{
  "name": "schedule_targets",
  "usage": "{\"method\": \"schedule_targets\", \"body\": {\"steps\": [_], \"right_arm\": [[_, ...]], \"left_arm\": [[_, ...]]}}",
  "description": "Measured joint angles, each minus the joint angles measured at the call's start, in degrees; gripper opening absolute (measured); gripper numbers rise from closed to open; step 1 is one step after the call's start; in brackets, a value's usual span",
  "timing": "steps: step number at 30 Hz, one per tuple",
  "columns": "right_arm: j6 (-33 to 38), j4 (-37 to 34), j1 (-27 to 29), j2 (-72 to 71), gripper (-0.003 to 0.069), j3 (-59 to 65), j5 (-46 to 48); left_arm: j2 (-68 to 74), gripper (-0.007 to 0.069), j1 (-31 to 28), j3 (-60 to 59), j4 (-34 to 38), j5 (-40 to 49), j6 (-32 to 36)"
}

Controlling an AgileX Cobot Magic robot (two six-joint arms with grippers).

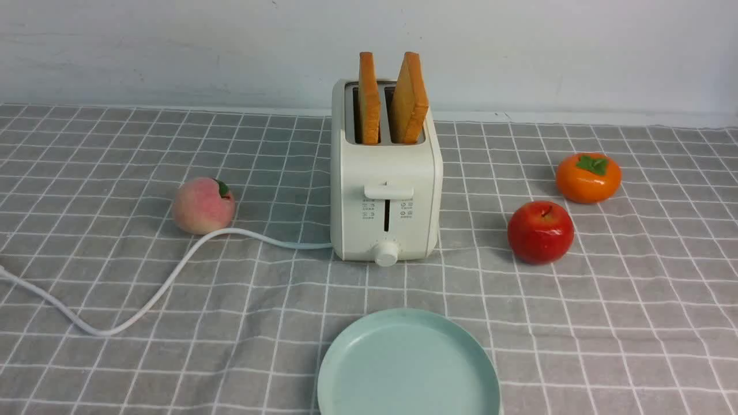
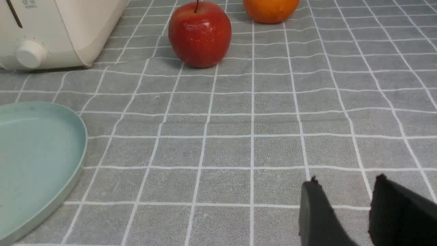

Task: Take toasted bread from bread machine on grey coffee table place on plate.
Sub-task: 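Reach for a toast slice standing in the toaster with the left gripper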

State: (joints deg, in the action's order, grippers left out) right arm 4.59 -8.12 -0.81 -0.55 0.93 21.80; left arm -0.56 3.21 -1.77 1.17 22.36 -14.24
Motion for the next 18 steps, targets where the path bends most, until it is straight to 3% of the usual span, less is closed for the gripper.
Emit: {"method": "schedule_targets", "body": {"steps": [18], "right_arm": [[0.0,0.0,0.0,0.0,0.024,0.0,0.0]], "left_arm": [[0.0,0.0237,0.0,0.0,-1.17,-0.27,0.06]]}}
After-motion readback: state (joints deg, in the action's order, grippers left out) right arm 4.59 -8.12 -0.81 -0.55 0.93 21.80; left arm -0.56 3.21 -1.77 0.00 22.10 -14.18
